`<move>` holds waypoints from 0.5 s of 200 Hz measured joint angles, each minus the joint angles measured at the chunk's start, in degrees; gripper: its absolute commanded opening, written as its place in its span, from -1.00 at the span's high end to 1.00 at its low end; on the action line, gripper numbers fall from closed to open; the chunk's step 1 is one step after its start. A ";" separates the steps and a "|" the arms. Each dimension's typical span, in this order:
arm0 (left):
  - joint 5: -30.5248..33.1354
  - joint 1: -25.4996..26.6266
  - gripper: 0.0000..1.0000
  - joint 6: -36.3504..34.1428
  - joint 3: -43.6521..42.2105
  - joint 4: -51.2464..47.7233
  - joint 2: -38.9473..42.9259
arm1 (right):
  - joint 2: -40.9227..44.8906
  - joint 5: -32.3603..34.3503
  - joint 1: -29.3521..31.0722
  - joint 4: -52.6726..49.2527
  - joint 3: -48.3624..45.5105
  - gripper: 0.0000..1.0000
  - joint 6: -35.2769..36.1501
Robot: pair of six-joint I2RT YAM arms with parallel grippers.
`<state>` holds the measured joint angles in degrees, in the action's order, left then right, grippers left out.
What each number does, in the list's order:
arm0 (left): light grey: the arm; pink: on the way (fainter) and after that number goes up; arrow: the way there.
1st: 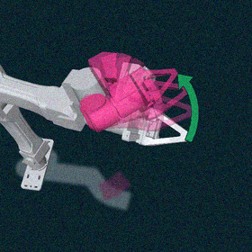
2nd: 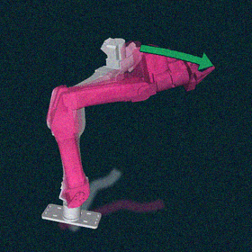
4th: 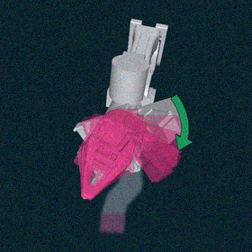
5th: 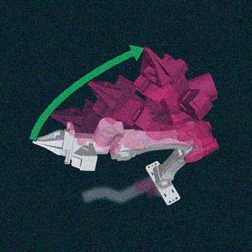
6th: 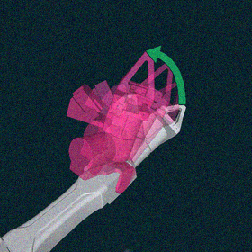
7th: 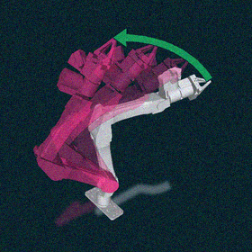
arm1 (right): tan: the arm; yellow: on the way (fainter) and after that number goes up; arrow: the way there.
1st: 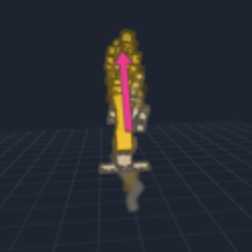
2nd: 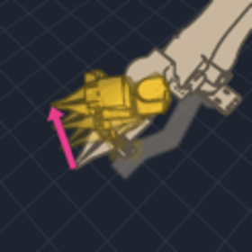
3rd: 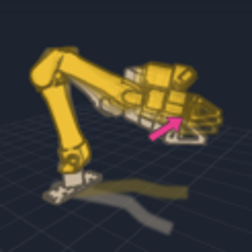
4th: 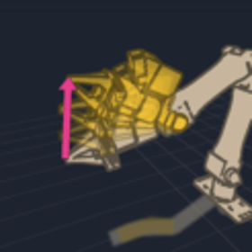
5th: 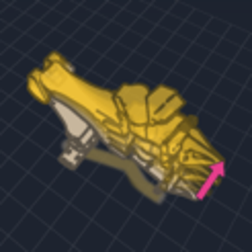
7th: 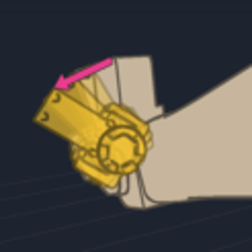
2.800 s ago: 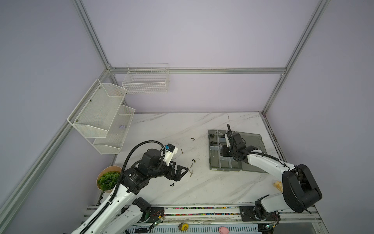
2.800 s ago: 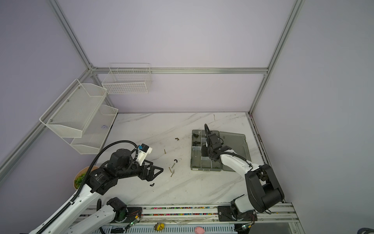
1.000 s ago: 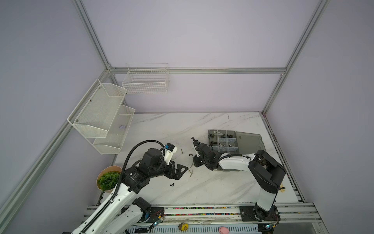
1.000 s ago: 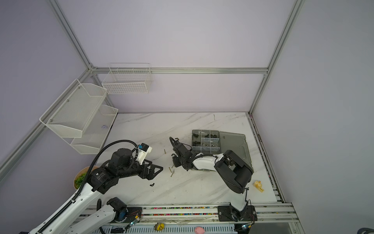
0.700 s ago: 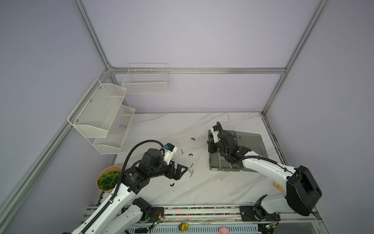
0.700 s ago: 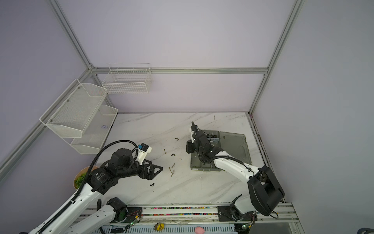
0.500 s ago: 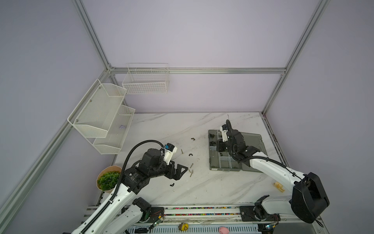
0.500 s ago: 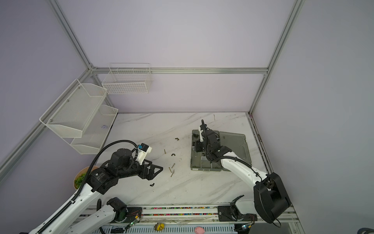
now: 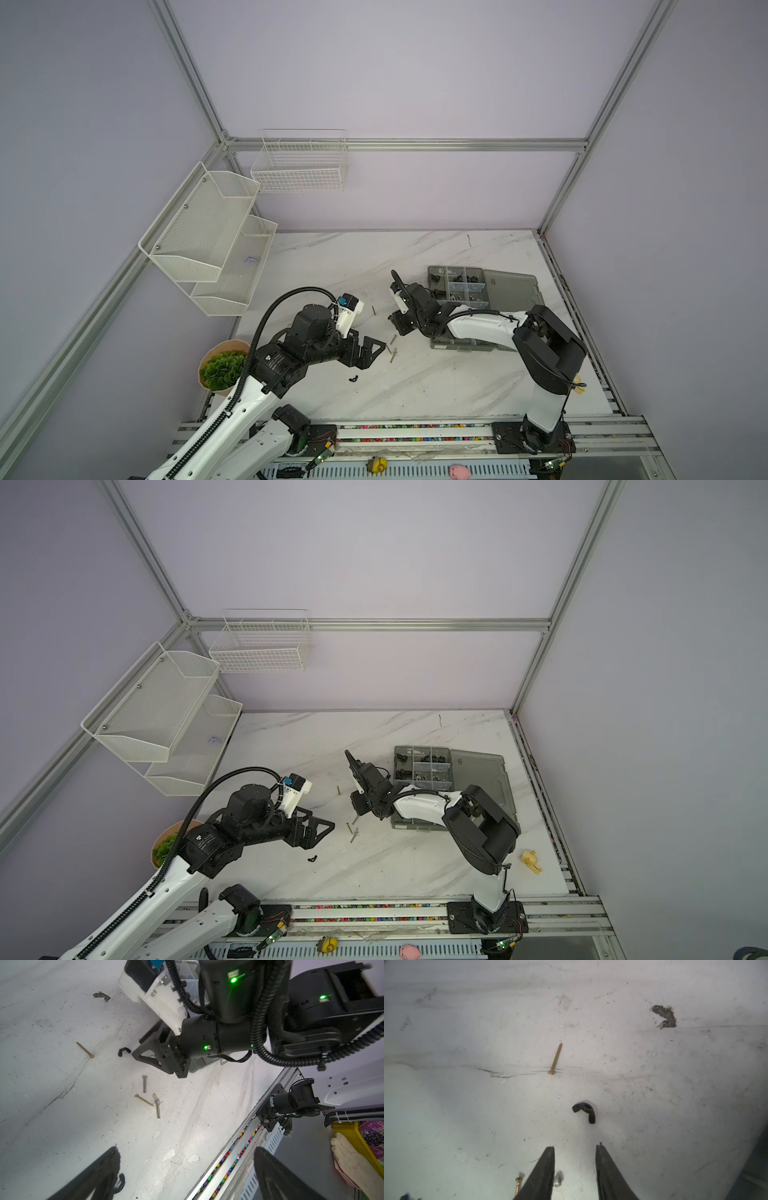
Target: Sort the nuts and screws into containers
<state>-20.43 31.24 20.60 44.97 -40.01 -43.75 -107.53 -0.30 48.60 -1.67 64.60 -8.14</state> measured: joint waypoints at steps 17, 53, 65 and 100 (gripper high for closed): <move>0.09 -0.04 -0.99 0.00 0.00 0.00 -0.02 | -3.08 2.47 0.15 -0.83 1.20 0.20 1.57; 0.17 -0.11 -0.99 0.00 0.00 0.00 -0.02 | -5.77 5.73 0.28 -0.79 3.32 0.08 4.33; 0.31 -0.11 -0.99 0.00 0.00 0.00 -0.02 | -6.34 6.16 0.28 -0.76 4.09 0.02 5.09; 0.59 -0.11 -0.99 0.00 0.00 0.00 0.00 | -8.46 6.80 0.28 -0.61 6.84 0.01 6.86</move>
<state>-19.84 31.14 20.60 44.97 -40.01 -43.75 -115.98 6.50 48.88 -2.28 71.44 -1.28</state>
